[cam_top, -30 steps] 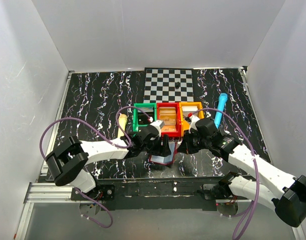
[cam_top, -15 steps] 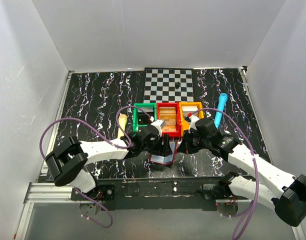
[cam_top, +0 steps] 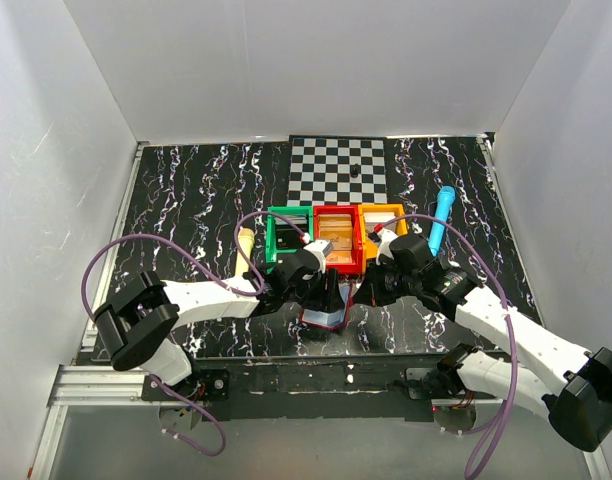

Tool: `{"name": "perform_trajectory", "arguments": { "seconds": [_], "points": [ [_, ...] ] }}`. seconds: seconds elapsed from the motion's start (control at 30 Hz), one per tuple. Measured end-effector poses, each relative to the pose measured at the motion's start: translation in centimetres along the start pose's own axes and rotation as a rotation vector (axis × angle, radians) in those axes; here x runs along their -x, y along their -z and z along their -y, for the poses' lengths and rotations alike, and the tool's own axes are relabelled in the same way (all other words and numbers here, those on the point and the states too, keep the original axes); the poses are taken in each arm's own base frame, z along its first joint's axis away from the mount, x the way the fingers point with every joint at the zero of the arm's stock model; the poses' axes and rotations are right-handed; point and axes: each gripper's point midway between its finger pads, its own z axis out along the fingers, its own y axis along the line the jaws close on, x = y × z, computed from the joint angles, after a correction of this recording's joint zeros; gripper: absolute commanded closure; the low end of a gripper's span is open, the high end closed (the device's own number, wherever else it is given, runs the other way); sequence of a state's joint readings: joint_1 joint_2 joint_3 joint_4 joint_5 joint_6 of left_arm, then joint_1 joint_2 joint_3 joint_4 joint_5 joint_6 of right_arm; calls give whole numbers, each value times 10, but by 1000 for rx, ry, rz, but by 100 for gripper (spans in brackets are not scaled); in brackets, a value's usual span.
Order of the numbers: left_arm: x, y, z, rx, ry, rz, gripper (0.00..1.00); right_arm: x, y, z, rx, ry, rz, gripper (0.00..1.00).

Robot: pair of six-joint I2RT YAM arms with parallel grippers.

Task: Take the credit cards out of the card holder
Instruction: Remove the credit card from the card holder.

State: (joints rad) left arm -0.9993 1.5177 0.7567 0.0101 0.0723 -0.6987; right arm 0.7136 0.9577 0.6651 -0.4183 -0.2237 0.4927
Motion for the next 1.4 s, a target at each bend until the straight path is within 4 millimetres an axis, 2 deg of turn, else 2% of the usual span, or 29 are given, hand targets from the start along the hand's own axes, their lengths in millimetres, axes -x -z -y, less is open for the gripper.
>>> {"name": "perform_trajectory", "arguments": {
  "seconds": [0.27, 0.53, 1.4],
  "points": [
    [-1, 0, 2, -4, -3, -1, 56, 0, 0, 0, 0, 1, 0, 99],
    [0, 1, -3, 21, -2, 7, 48, 0, 0, 0, 0, 3, 0, 99],
    [6, 14, -18, 93, 16, 65, 42, 0, 0, 0, 0, 3, 0, 99]
  ]
}}
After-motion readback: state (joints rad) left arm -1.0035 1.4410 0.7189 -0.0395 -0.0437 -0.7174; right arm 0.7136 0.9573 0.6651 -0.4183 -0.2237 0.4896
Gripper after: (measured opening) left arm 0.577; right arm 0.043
